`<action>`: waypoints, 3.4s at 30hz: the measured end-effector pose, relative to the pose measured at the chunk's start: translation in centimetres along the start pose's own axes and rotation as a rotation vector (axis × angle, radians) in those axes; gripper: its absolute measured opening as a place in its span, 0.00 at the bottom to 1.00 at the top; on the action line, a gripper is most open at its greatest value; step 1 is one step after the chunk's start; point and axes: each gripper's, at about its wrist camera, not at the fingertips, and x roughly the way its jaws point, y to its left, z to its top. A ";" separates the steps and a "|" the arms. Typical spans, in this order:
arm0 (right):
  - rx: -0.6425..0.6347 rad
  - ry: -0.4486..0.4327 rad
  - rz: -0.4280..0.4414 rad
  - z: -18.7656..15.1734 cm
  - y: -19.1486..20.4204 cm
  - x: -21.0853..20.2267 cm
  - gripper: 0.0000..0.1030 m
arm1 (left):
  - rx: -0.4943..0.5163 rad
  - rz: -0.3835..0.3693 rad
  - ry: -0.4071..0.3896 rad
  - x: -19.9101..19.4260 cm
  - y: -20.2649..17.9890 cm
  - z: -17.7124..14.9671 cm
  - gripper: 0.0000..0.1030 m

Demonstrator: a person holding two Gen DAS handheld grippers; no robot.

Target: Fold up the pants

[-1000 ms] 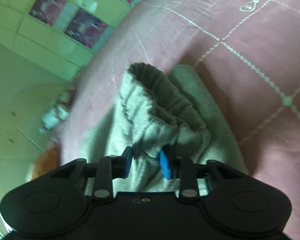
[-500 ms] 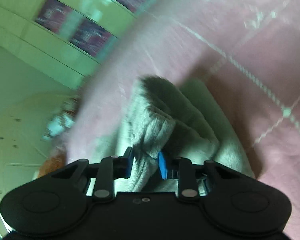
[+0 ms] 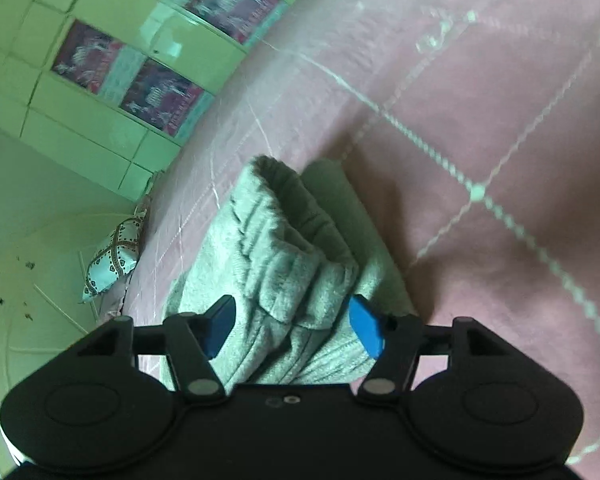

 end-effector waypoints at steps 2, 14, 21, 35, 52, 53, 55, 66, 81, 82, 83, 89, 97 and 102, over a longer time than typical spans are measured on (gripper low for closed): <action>0.020 0.022 -0.008 0.5 0.1 1.5 0.52 | -0.005 -0.005 -0.003 -0.2 0.1 -0.1 0.73; -0.254 -0.059 0.157 0.8 11.3 -1.7 0.23 | 0.094 0.008 -0.026 1.6 -1.9 0.9 0.78; -0.255 -0.215 0.084 2.8 8.5 -4.6 0.22 | -0.075 -0.069 -0.125 -0.6 0.4 0.1 0.79; -0.054 -0.049 -0.005 2.0 2.9 -0.2 0.24 | 0.040 -0.046 -0.080 0.0 -1.7 -0.2 0.79; 0.024 0.046 0.027 1.9 -1.9 -0.4 0.33 | -0.126 -0.036 0.000 -2.9 2.0 0.0 0.80; -0.029 -0.006 0.018 2.1 -1.6 -2.0 0.34 | -0.157 -0.052 -0.011 -3.8 2.8 -0.1 0.80; -0.091 -0.077 0.047 2.9 -1.7 -4.0 0.41 | -0.204 -0.099 -0.116 -5.9 4.1 0.1 0.80; -0.269 0.007 -0.012 5.9 -0.1 1.6 0.56 | -0.186 -0.272 0.054 3.1 1.5 7.3 0.80; -0.083 0.134 0.141 6.4 -4.8 4.0 0.50 | -0.383 -0.524 0.234 10.1 3.7 7.7 0.80; -0.085 0.136 0.142 6.5 -4.7 4.1 0.51 | -0.386 -0.549 0.255 10.9 3.4 7.9 0.78; -0.090 0.140 0.139 6.6 -4.4 4.5 0.52 | -0.365 -0.556 0.273 11.5 2.7 8.1 0.53; -0.159 0.156 0.133 7.2 -2.1 3.7 0.27 | -0.346 -0.551 0.256 10.4 1.6 7.7 0.23; -0.317 0.131 0.256 11.2 5.8 4.6 0.25 | -0.374 -0.604 0.086 8.1 2.4 12.3 0.23; -0.368 0.130 0.329 15.3 10.8 10.6 0.24 | -0.372 -0.569 0.001 10.9 4.6 18.5 0.23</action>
